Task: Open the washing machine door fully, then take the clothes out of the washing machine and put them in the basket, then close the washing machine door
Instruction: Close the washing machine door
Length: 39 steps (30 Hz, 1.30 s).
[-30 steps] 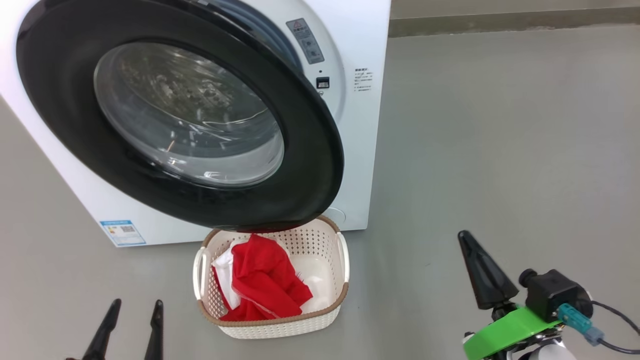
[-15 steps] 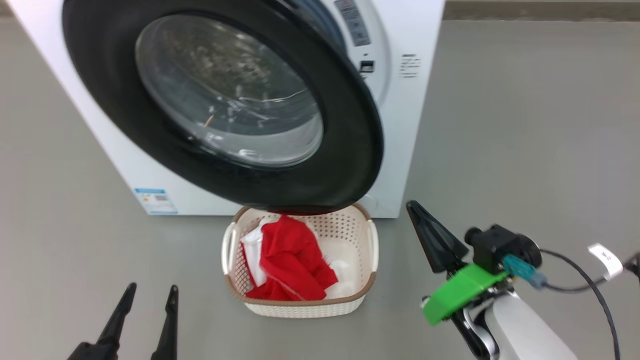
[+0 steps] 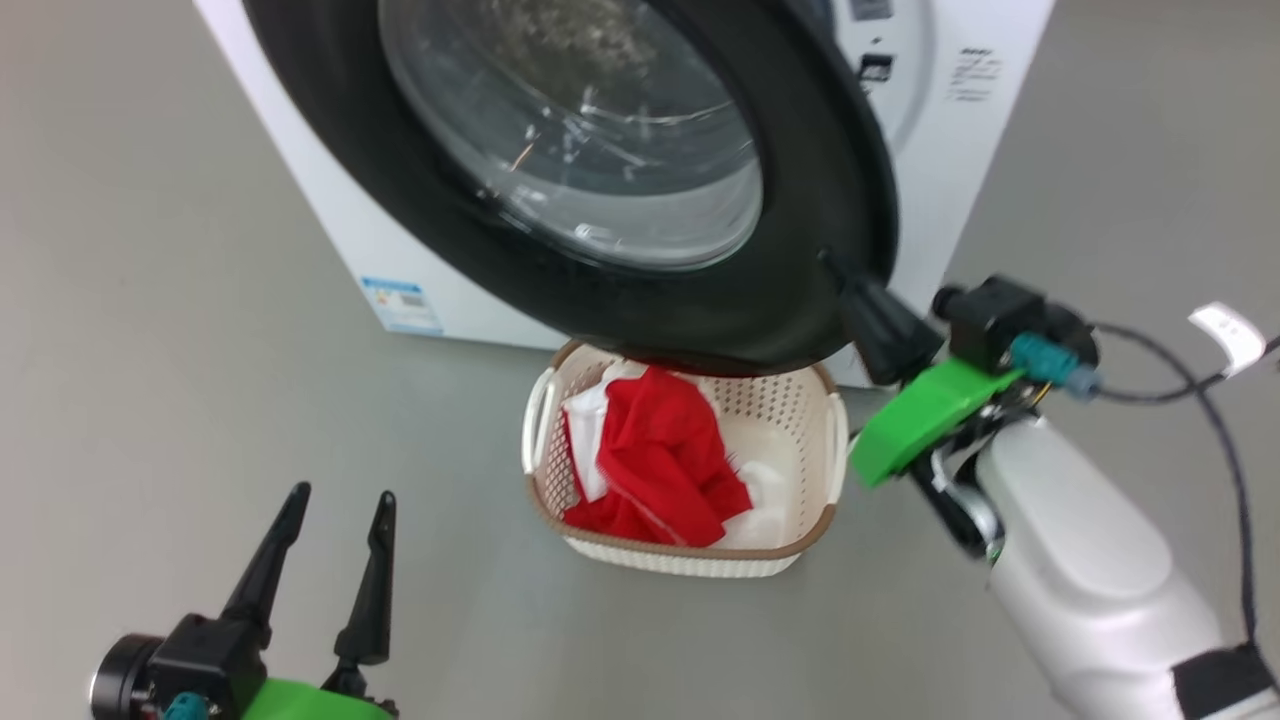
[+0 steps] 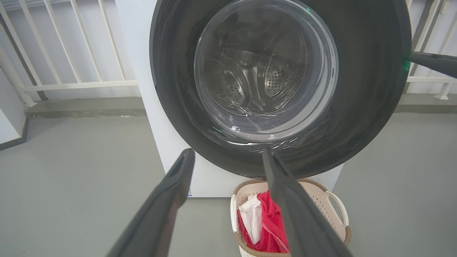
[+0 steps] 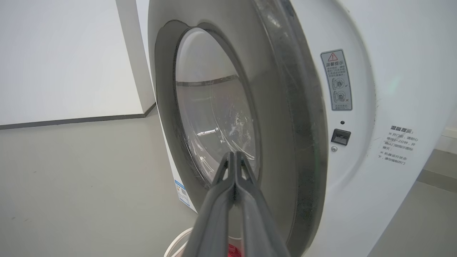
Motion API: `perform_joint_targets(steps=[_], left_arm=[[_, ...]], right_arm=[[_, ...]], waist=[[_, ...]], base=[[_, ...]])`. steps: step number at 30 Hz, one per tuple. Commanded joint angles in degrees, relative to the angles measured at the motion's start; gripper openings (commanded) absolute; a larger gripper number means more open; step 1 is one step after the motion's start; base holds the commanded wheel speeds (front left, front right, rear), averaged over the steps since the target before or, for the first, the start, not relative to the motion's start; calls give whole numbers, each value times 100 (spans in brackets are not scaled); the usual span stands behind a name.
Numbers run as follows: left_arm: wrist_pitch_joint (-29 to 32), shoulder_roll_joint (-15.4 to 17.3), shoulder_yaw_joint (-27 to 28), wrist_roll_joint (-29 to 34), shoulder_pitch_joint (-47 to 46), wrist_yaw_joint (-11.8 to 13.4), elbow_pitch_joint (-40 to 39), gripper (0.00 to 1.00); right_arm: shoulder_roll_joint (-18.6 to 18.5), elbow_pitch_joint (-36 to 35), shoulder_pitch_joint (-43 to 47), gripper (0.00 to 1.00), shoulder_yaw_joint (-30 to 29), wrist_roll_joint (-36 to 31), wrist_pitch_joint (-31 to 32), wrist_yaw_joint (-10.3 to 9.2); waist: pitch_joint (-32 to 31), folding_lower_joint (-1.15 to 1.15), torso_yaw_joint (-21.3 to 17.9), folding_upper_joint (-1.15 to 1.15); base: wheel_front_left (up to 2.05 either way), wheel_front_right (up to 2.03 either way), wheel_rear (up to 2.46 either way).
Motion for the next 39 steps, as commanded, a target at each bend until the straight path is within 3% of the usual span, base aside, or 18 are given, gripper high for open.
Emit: perform_joint_targets(steps=[1,11,32,39], left_arm=[[-69,57,131,-60,-230,-30,-133,100],[-69,67,-12,-77,-466,-30,-63,100],[-69,58,-400,-187,-1050,-31,-30,100],[-69,71,-409,-178,-1141,-31,6,100]], right_arm=[[-5,-18,-276,0,60,63,-36,35],[-262,166,-934,0,-283,79,-36,35],[-720,472,-2424,0,-1673,32,-36,35],[-671,553,-2584,0,-1587,-17,-36,35]], waist=[[314,0,303,0],[703,0,560,0],[1725,0,1100,0],[1735,0,1088,0]], base=[[0,0,0],[0,0,0],[0,0,0],[0,0,0]])
